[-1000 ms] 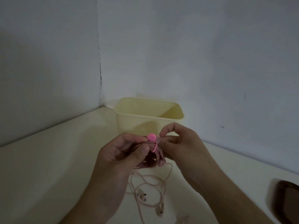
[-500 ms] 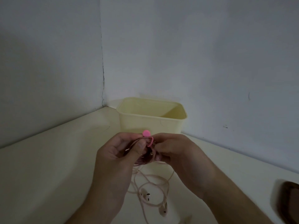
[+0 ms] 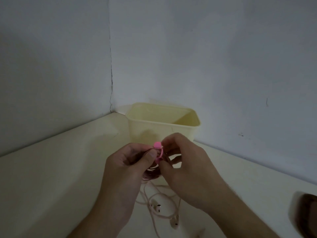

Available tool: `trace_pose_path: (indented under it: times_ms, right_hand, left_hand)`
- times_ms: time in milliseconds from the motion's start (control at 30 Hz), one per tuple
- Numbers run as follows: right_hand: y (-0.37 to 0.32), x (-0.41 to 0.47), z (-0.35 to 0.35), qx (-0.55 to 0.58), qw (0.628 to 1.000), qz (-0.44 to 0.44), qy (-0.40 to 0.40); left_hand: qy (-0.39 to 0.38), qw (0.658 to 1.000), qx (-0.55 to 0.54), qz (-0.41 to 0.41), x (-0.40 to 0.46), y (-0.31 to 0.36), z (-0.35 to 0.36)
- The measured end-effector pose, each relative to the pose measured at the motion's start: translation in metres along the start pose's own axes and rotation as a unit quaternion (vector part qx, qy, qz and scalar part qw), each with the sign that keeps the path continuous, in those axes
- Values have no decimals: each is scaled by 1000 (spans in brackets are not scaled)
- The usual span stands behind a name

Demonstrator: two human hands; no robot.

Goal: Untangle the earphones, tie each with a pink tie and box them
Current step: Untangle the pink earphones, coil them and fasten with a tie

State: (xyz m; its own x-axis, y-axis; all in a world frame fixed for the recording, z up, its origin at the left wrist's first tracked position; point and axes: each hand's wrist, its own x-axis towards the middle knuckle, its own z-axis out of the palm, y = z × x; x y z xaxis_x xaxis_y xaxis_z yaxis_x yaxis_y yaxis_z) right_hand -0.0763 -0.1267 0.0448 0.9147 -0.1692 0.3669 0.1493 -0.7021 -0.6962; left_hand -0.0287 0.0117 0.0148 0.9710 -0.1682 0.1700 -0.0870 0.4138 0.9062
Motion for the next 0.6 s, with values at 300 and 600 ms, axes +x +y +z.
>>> trace_pose_path:
  times_ms: [300,600]
  right_hand:
    - [0,-7,9,-262,936,-213,103]
    - [11,-10,23,-331,911,-183,165]
  left_hand:
    - [8,998,-38,-47,3,-4,-1]
    - [35,997,-24,-58,3,-4,0]
